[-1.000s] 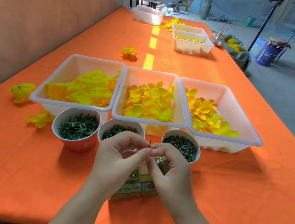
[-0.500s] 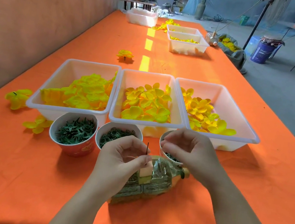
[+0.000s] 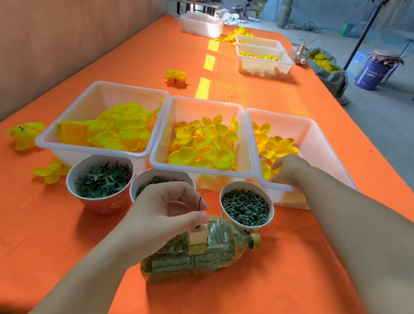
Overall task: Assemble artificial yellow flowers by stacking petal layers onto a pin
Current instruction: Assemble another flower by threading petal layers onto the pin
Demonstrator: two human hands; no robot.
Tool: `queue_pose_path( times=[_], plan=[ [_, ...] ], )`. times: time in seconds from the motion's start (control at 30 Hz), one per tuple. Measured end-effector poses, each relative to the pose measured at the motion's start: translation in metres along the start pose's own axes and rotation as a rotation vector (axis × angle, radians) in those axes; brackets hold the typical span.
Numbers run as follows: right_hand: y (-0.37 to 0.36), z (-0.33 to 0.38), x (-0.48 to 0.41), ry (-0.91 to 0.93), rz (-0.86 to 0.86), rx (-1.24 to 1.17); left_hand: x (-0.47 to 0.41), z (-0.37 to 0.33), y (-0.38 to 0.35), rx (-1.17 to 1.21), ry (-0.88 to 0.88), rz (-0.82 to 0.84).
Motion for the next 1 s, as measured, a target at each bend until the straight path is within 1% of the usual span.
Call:
queue_pose_path(
  times=[0.07,0.2,0.27,0.43,0.63,0.73,0.83,1.0],
  plan=[
    [0.000,0.003,-0.002,0.008,0.000,0.035,0.001,-0.002,0.001,-0.021,-0.007,-0.012],
    [-0.001,0.008,-0.004,0.026,0.000,-0.015,0.001,0.000,-0.001,-0.031,0.005,-0.026],
    [-0.001,0.008,-0.005,0.022,-0.009,-0.101,0.001,0.001,-0.001,-0.032,0.016,-0.027],
    [0.004,0.006,-0.005,-0.014,-0.077,-0.230,0.003,-0.002,-0.002,-0.053,0.017,-0.024],
    [0.014,-0.014,-0.001,-0.093,-0.105,-0.597,0.006,0.001,0.000,-0.047,0.012,-0.051],
    [0.014,-0.019,0.003,-0.082,-0.087,-0.658,0.006,0.003,-0.001,-0.005,0.024,-0.070],
    [0.015,-0.024,0.005,-0.078,-0.106,-0.699,0.007,0.003,0.000,0.007,0.031,-0.075],
    [0.011,-0.028,0.005,-0.091,-0.088,-0.860,0.009,0.001,0.001,-0.001,0.028,-0.056]
  ],
)
Point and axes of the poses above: each hand's wrist, its own x-axis away from the middle knuckle, its own y-axis out of the back of the hand, z = x × y, the point moved 10 cm from there along -x, towards the middle knuckle, and after that the axes turned 8 degrees about -x, right-handed, at the moved point
